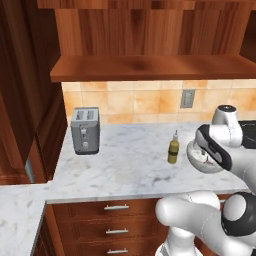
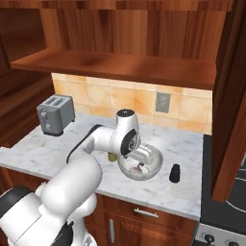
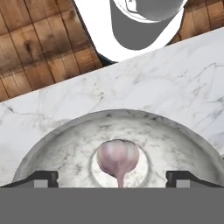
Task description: Retrieve the bottle and the shaker from the cabinet and place them next to the mixing bowl on the counter. Then add garlic from the fridge to the mixing bowl.
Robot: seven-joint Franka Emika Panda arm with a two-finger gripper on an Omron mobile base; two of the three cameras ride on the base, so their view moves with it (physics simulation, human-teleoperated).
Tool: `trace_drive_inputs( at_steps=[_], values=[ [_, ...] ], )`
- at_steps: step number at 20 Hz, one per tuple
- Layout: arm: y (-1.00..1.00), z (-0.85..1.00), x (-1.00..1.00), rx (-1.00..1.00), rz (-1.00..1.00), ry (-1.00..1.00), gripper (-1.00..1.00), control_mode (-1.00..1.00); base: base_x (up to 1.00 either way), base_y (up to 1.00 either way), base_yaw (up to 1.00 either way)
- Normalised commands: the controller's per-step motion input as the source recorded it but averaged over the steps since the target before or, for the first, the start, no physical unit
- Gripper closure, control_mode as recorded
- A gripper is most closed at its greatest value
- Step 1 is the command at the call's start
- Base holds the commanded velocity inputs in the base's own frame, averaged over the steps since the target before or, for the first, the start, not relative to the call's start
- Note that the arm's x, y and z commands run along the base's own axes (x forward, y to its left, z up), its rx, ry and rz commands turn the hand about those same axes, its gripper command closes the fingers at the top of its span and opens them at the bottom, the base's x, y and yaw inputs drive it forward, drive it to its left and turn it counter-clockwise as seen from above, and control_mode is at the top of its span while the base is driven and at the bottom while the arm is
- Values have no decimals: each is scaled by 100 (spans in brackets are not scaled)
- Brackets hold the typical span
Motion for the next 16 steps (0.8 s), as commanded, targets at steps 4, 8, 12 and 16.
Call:
trace_drive_inputs(
  at_steps=[4, 8, 12, 16],
  values=[
    [0, 44, -58, 0, 0, -10, -100, -100, 0, 0, 0],
    [7, 33, -82, -1, 0, -14, -100, -100, 0, 0, 0],
    [49, 49, -71, -8, 0, 0, -100, -100, 0, 0, 0],
    [96, 24, -65, -15, 4, 0, -100, -100, 0, 0, 0]
  ],
)
